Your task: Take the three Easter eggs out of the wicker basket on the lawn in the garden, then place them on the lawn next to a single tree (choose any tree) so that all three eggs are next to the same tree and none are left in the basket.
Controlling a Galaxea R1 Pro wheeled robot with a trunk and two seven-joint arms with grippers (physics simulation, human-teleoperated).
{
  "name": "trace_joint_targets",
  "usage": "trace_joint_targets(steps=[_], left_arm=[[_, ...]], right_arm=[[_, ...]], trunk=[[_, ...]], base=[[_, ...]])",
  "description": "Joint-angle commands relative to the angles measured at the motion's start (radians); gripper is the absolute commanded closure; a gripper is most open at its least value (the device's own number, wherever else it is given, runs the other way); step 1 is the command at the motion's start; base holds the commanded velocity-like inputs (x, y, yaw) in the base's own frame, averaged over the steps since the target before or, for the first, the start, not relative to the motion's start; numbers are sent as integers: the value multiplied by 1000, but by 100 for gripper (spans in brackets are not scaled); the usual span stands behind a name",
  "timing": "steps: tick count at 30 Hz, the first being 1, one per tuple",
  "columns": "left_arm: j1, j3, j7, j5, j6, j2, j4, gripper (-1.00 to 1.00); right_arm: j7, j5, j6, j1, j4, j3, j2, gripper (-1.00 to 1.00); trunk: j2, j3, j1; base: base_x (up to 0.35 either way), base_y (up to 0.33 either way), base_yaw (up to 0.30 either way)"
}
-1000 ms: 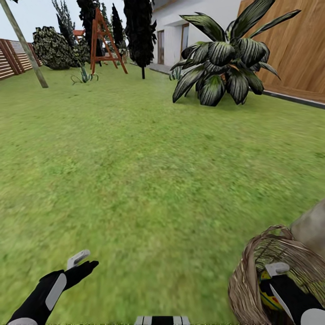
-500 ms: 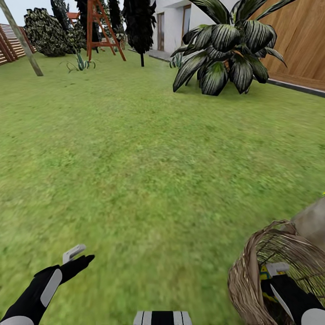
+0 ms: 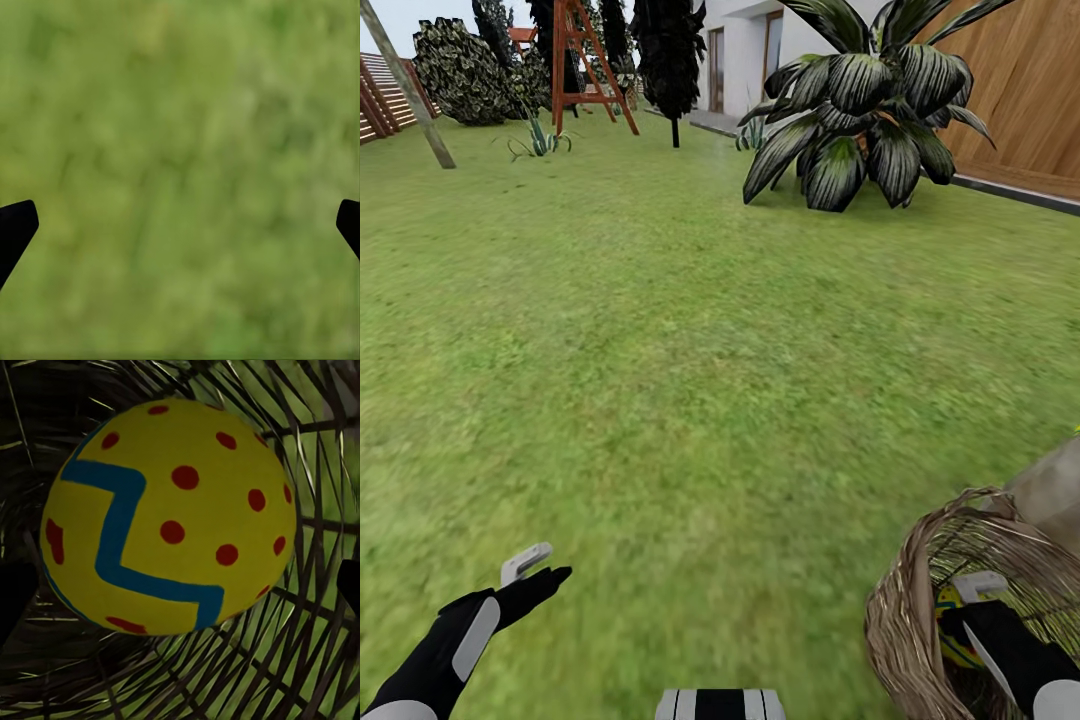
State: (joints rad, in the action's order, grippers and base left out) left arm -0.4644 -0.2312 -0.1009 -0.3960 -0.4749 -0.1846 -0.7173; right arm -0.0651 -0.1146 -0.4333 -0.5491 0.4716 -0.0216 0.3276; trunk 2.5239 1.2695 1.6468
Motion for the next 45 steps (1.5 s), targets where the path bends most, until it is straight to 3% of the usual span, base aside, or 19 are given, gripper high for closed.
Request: trace_joint_targets(steps=[1, 6, 36, 45], left_arm=[[0, -3, -3, -3, -7, 0, -1, -100], [0, -1, -3, -3, -5, 2, 0, -100], [0, 0, -2, -1, -5, 4, 1, -100], [0, 0, -2, -1, -4, 5, 1, -100]], right_arm=[[1, -9, -7, 0, 4, -3, 0, -100], [1, -8, -7, 0, 5, -3, -4, -100], [-1, -11, -14, 0, 83, -6, -2, -100], [-1, -13, -14, 0, 90, -5, 1, -100]], trunk=[[0, 1, 0], [0, 1, 0], [7, 117, 13], [7, 117, 13]], base=[[0, 0, 0], [0, 0, 0], [0, 0, 0], [0, 0, 0]])
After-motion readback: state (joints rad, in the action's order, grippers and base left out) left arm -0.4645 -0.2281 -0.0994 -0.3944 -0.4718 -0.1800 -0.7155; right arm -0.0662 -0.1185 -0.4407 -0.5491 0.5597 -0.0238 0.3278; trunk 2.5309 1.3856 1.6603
